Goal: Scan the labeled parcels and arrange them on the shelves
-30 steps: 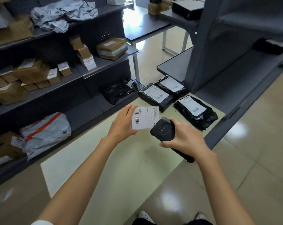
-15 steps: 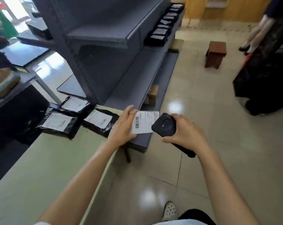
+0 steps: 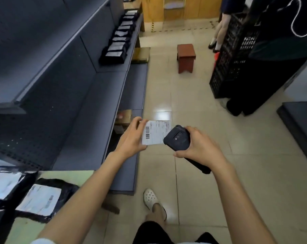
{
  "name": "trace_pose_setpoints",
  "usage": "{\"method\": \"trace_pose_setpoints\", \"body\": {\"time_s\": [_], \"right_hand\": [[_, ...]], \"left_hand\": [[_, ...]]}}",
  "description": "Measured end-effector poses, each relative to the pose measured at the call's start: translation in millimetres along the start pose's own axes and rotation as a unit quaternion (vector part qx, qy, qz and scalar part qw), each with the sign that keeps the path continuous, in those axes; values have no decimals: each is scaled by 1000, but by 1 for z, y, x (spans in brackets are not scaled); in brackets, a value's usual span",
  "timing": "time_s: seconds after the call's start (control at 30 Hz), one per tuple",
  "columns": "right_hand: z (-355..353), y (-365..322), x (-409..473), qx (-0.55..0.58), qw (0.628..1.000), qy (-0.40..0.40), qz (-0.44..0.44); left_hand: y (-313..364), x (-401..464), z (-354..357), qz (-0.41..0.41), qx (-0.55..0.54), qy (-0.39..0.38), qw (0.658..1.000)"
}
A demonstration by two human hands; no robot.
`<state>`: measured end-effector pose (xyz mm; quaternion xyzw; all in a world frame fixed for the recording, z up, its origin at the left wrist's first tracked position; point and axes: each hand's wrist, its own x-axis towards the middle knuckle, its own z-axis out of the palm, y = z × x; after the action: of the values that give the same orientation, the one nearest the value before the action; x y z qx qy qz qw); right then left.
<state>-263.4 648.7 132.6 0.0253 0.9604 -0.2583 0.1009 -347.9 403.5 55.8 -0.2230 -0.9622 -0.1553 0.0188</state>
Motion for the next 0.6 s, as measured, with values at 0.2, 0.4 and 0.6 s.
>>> {"method": "trace_pose_setpoints", "body": {"time_s": [0.2, 0.4, 0.6], "right_hand": [[-40, -13, 129, 10, 999, 28, 14], [-100, -45, 278, 27, 996, 84, 9], [-147, -59, 410, 58, 991, 118, -21]], "left_hand": [[-41, 158, -22, 29, -8, 13, 999], [-91, 315, -65, 24, -24, 64, 997], [-124, 451, -106, -5, -35, 152, 988]]}}
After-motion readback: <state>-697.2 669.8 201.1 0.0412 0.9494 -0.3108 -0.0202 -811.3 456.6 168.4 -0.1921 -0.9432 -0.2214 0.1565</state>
